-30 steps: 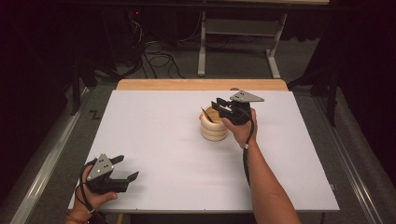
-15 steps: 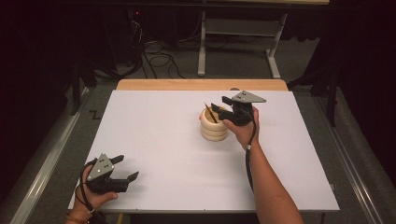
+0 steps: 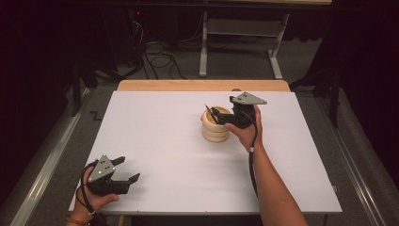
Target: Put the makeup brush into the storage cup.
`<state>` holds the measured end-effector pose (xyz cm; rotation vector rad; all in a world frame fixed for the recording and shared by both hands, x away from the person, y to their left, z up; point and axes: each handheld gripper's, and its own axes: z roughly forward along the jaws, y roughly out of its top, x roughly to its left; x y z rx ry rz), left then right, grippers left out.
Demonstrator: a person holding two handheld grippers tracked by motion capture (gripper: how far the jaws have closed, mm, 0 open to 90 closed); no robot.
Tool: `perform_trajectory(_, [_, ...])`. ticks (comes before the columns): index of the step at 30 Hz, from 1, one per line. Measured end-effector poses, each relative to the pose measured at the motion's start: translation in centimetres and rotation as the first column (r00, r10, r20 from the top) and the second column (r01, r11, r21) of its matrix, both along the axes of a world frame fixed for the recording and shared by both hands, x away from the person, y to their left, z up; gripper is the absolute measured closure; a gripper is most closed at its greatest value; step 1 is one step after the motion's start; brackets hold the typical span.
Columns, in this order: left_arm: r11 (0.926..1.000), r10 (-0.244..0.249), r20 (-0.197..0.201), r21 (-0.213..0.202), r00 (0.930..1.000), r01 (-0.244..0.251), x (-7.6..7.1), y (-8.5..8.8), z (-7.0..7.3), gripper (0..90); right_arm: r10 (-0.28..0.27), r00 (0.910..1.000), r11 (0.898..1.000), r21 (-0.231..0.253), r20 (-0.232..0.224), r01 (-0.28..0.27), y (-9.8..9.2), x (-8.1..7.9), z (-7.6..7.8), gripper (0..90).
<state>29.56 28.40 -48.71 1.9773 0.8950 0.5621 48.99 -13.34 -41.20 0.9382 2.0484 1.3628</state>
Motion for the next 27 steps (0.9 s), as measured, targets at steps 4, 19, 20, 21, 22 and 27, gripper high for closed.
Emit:
perform_trajectory(4, [1.0000,0.001,0.002,0.000,1.0000,-0.001,0.0,0.0,0.0,19.5,0.002,1.0000,1.000,-0.006,0.006,-0.002,-0.1,0.0,0.1,17.3])
perform_trajectory(19, [1.0000,0.005,0.000,0.000,1.0000,-0.005,0.0,0.1,0.0,19.3,0.011,0.9999,0.998,-0.056,-0.009,-0.011,-0.4,-0.5,0.9,18.1])
perform_trajectory(20, [1.0000,0.005,0.000,0.000,1.0000,-0.005,0.0,0.1,0.0,19.2,0.017,0.9998,0.999,-0.046,-0.011,-0.017,-0.4,-0.5,0.9,18.2])
perform_trajectory(21, [1.0000,0.008,0.001,0.002,1.0000,-0.008,0.0,0.1,0.0,19.2,0.017,0.9998,0.999,-0.044,-0.011,-0.018,-0.5,-0.6,1.0,18.1])
perform_trajectory(22, [1.0000,0.008,0.001,-0.001,1.0000,-0.008,0.0,0.1,0.0,19.2,0.011,0.9998,0.999,-0.041,-0.014,-0.012,-0.5,-0.6,1.0,18.1])
perform_trajectory(27, [1.0000,0.007,0.002,0.002,1.0000,-0.007,0.0,0.1,0.0,19.1,0.014,0.9999,0.999,-0.052,-0.004,-0.015,-0.7,-0.9,1.2,18.1])
